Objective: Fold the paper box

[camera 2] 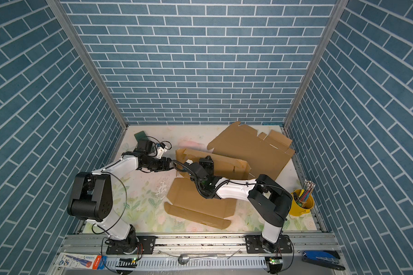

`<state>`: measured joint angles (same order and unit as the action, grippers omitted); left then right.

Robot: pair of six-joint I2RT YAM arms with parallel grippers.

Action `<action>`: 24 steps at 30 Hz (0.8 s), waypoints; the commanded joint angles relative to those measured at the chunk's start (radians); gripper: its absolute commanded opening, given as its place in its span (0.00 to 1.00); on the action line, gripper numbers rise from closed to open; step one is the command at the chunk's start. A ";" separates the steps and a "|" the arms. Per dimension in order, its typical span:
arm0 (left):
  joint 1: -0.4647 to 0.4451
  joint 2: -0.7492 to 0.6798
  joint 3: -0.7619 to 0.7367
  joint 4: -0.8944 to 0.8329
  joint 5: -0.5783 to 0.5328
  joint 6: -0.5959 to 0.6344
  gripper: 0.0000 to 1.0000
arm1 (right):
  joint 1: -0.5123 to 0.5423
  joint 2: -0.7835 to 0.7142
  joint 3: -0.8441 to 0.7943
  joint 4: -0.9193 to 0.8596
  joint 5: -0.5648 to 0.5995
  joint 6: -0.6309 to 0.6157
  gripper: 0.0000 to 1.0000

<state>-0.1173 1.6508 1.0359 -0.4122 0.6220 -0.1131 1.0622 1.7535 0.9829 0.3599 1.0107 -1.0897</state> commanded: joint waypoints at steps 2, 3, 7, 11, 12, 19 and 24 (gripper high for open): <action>0.026 -0.033 -0.015 -0.039 -0.040 0.056 0.71 | 0.015 0.012 -0.044 0.031 0.036 -0.019 0.00; 0.031 -0.029 -0.008 -0.040 -0.046 0.066 0.71 | 0.016 0.006 -0.049 0.031 0.033 -0.019 0.00; 0.069 -0.016 0.043 -0.070 -0.063 0.097 0.71 | 0.019 -0.013 -0.059 0.028 0.029 -0.021 0.00; 0.125 -0.003 0.083 -0.076 -0.068 0.123 0.71 | 0.021 -0.021 -0.070 0.024 0.022 -0.020 0.00; 0.137 0.015 0.089 -0.058 -0.061 0.121 0.71 | 0.021 -0.020 -0.073 0.026 0.019 -0.020 0.00; 0.119 0.158 0.175 0.117 0.027 0.083 0.72 | 0.020 -0.022 -0.076 0.043 0.003 -0.022 0.00; 0.038 0.218 0.226 0.093 0.034 0.162 0.74 | 0.019 -0.020 -0.080 0.050 -0.007 -0.025 0.00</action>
<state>-0.0341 1.8500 1.2175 -0.3275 0.6209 -0.0074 1.0771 1.7481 0.9394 0.4313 1.0286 -1.0897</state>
